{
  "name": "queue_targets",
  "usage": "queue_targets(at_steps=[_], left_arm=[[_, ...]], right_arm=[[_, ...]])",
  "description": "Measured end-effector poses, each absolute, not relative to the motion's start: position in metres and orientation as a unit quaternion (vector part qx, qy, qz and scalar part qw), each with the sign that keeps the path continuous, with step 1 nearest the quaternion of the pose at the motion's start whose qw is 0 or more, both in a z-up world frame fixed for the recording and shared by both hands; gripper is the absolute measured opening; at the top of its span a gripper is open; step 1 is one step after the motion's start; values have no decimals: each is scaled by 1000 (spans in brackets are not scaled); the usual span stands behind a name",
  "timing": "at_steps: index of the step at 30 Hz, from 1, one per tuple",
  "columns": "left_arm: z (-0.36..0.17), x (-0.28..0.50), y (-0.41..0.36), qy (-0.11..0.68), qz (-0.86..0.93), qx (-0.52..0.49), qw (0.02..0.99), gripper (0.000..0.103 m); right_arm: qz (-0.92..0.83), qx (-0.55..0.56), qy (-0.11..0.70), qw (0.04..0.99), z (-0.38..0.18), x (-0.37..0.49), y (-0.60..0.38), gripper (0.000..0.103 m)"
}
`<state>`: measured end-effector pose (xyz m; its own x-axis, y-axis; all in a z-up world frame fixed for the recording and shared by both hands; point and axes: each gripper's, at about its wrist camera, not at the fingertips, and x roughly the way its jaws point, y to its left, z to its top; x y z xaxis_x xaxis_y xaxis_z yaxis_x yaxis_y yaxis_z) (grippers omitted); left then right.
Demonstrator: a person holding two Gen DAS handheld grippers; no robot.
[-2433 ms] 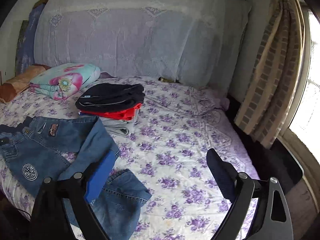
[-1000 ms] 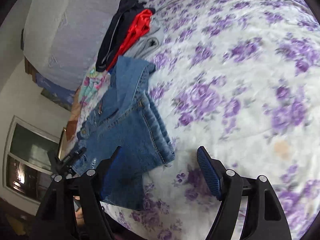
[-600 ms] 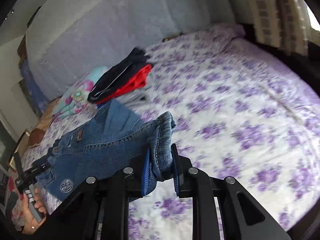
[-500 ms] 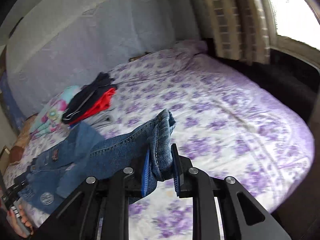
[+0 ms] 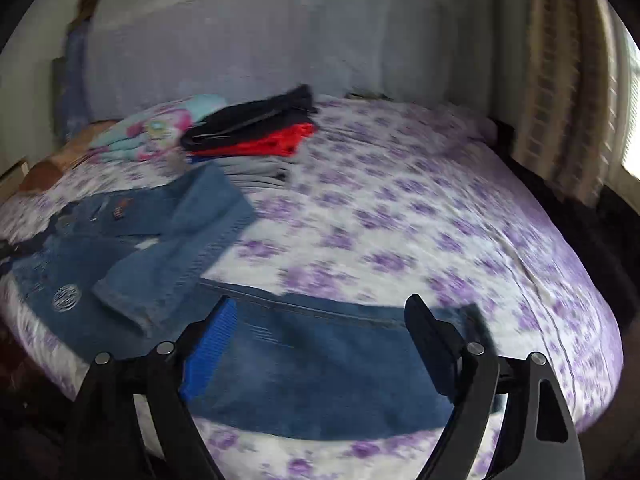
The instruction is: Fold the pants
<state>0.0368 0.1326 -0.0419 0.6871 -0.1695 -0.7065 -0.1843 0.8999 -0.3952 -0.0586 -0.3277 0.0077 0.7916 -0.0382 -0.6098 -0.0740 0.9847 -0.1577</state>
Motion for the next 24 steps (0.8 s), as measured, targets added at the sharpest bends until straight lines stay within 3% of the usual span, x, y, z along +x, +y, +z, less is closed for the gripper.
queue_targets(at_steps=[4, 8, 11, 12, 13, 14, 24], left_arm=[[-22, 13, 145, 369, 21, -226, 902, 48], [0, 1, 147, 344, 27, -204, 916, 60], [2, 7, 137, 343, 11, -197, 918, 60], [0, 12, 130, 348, 2, -194, 917, 60], [-2, 17, 122, 353, -6, -188, 916, 60], [-6, 25, 112, 361, -17, -181, 915, 60], [-51, 90, 50, 420, -40, -120, 898, 64]], right_arm=[[88, -242, 283, 924, -3, -42, -234, 88], [119, -324, 299, 890, -27, -17, -192, 86], [129, -363, 337, 859, -47, 0, -180, 83], [108, -375, 340, 856, -54, 3, -178, 62], [91, -370, 358, 853, -57, 12, -187, 13], [83, -339, 376, 858, -52, 22, -199, 7], [-47, 59, 391, 917, 50, 125, -440, 4]])
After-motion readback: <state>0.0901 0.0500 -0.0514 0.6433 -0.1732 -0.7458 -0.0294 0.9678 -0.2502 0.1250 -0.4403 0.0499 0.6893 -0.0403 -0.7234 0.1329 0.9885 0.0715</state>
